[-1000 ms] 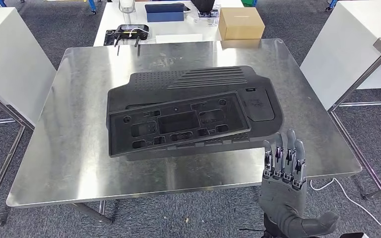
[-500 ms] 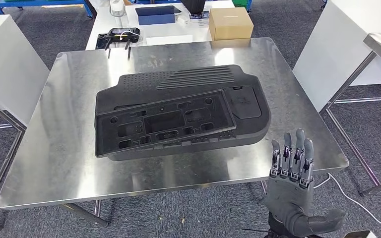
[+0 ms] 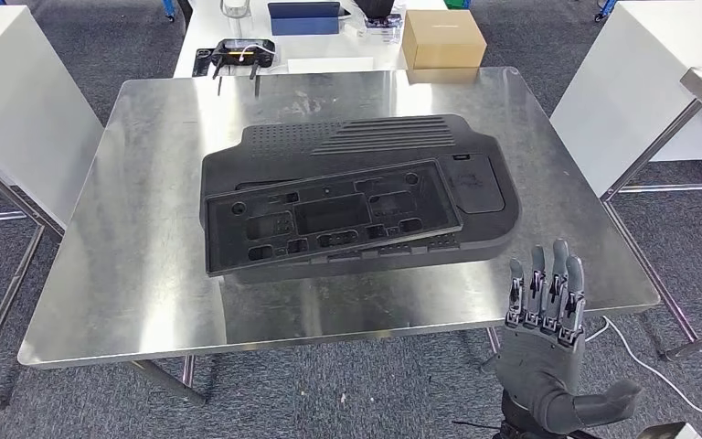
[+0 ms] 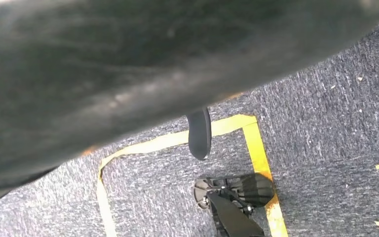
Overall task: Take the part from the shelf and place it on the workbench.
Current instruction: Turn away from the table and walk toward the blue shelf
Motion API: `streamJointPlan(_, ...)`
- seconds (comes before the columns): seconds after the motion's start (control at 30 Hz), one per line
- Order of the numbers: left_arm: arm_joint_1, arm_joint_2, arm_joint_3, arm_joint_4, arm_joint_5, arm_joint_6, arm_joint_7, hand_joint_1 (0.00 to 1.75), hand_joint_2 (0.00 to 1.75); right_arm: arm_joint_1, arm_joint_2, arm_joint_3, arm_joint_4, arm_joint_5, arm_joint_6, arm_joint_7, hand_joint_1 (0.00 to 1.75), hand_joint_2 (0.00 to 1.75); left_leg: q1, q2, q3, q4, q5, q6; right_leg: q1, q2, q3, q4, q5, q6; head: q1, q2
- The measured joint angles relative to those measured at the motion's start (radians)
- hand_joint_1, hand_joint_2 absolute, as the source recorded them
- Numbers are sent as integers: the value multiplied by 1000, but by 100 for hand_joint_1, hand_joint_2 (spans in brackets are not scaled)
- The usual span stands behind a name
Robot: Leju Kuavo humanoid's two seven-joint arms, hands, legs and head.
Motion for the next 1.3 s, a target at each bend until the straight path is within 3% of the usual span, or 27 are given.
streamJointPlan(0.07, 0, -3, 2, 0, 3, 0, -3, 0, 0, 0, 3, -3, 1, 2, -4, 1, 0, 0, -3, -1, -2, 1, 8, -7, 8, 1, 68, -124, 39, -4, -1, 0)
streamJointPlan(0.13, 0, -4, 3, 0, 4, 1, -4, 0, 0, 0, 5, -6, 1, 2, -7, 1, 0, 0, -3, 0, -4, 0, 16, -19, 15, 1, 76, -152, 55, -14, -2, 0)
streamJointPlan(0.2, 0, -3, 3, 0, 4, 3, -4, 0, 0, 0, 8, -8, 1, 2, -9, 1, 0, 0, 0, 0, -8, 0, 22, -32, 12, 0, 72, -156, 71, -25, -2, 0)
streamJointPlan(0.27, 1, -3, 3, 1, 4, 6, -4, 0, 0, 0, 13, -9, 2, 2, -9, 1, 0, 0, 2, 1, -28, 46, -24, -42, 3, -2, 67, -163, 90, -38, -3, 0)
streamJointPlan(0.33, 2, -3, 3, 2, 4, 8, -4, 0, 0, 1, 16, -10, 4, 3, -9, 1, 0, 0, 6, 2, -67, 165, -114, -50, 0, -4, 53, -163, 104, -45, -5, 0)
streamJointPlan(0.4, 2, -4, 3, 2, 6, 9, -4, 0, 0, 2, 17, -11, 8, 5, -10, 1, 0, 0, 12, 2, -85, 268, -170, -60, 0, -5, 34, -158, 116, -43, -5, 0)
streamJointPlan(0.43, 2, -4, 3, 2, 7, 10, -4, 0, 0, 2, 17, -12, 10, 6, -10, 1, 0, 0, 16, 3, -70, 273, -172, -64, -1, -6, 25, -154, 120, -40, -5, 0)
streamJointPlan(0.47, 2, -4, 3, 2, 7, 10, -4, 0, 0, 2, 18, -13, 11, 7, -11, 1, 0, 0, 21, 3, -34, 236, -158, -69, -3, -6, 16, -148, 123, -36, -5, 0)
streamJointPlan(0.53, 0, -5, 3, 1, 8, 11, -4, 0, 0, 1, 19, -15, 13, 8, -12, 1, 0, 0, 30, 1, 57, 108, -122, -78, -5, -5, -2, -128, 126, -29, -6, 0)
streamJointPlan(0.6, -3, -8, 3, 1, 9, 12, -4, 0, 0, 1, 20, -17, 14, 9, -13, 1, 0, 0, 28, -7, 94, 35, -108, -71, -3, -5, -18, -113, 131, -17, -3, 0)
streamJointPlan(0.7, -4, -9, 3, 2, 11, 15, -4, 0, 0, 4, 22, -22, 14, 12, -16, -1, 0, 0, 17, -9, 74, 30, -89, -37, -8, -3, -31, -117, 148, 12, 0, 0)
streamJointPlan(0.73, -5, -9, 3, 2, 11, 16, -4, 0, 0, 6, 22, -25, 14, 13, -17, -2, 0, 0, 15, -7, 65, 28, -79, -25, -10, -2, -40, -109, 139, 15, 1, 0)
streamJointPlan(0.8, -6, -9, 3, 2, 12, 19, -4, 0, 0, 7, 23, -33, 14, 12, -18, -2, 0, 0, 14, -3, 40, 26, -57, -5, -10, 0, -75, -37, 75, 6, 5, 0)
streamJointPlan(0.87, -7, -9, 3, 3, 14, 23, -4, 0, 0, 7, 24, -38, 14, 10, -18, -2, 0, 0, 8, -2, 11, 27, -35, 2, -8, 1, -114, 93, -10, -8, 9, 0)
streamJointPlan(0.9, -7, -9, 3, 3, 14, 24, -5, 0, 0, 7, 24, -40, 14, 9, -18, -2, 0, 0, 5, -1, -5, 27, -24, 3, -6, 1, -122, 146, -33, -9, 9, 0)
streamJointPlan(0.93, -7, -9, 3, 3, 14, 25, -5, 0, 0, 7, 24, -42, 14, 9, -18, -1, 0, 0, 2, 0, -20, 27, -13, 3, -4, 1, -113, 168, -37, -6, 9, 0)
streamJointPlan(0.97, -7, -9, 3, 3, 14, 28, -7, 0, 0, 7, 24, -44, 14, 9, -18, 0, 0, 0, 0, 0, -33, 28, -2, 3, -1, 1, -85, 152, -25, 0, 9, 0)
streamJointPlan(1.0, -7, -10, 3, 3, 14, 30, -8, 0, 0, 7, 24, -46, 15, 9, -18, 1, 0, 0, -1, 0, -46, 28, 9, 2, 4, 1, -38, 102, -6, 4, 9, 0)
streamJointPlan(1.07, -7, -13, 3, 3, 14, 34, -12, 0, 0, 5, 25, -49, 14, 9, -18, 1, 0, 0, -1, 0, -63, 28, 30, -4, 16, 0, 80, -51, 9, -3, 9, 0)
streamJointPlan(1.13, -7, -15, 3, 3, 14, 36, -14, 0, 0, 4, 27, -52, 14, 9, -18, 2, 0, 0, 0, 0, -65, 22, 51, -14, 26, 0, 139, -144, 3, -17, 10, 0)
streamJointPlan(1.2, -7, -16, 3, 3, 14, 36, -16, 0, 0, 5, 29, -55, 14, 9, -19, 3, 0, 0, 3, 1, -64, 10, 73, -29, 25, 0, 131, -160, 18, -30, 15, 0)
streamJointPlan(1.23, -7, -15, 3, 3, 14, 36, -16, 0, 0, 5, 30, -55, 14, 9, -19, 3, 0, 0, 4, 0, -69, 11, 68, -35, 21, 0, 124, -166, 31, -37, 16, 0)
streamJointPlan(1.27, -6, -15, 3, 3, 14, 36, -16, 0, 0, 5, 32, -56, 14, 9, -19, 3, 0, 0, 3, 0, -76, 24, 43, -41, 16, -1, 113, -171, 46, -46, 15, 0)
streamJointPlan(1.3, -5, -15, 3, 3, 14, 36, -16, 0, 0, 6, 34, -57, 14, 9, -19, 4, 0, 0, 4, 0, -86, 56, -1, -45, 11, -2, 101, -175, 62, -52, 13, 0)
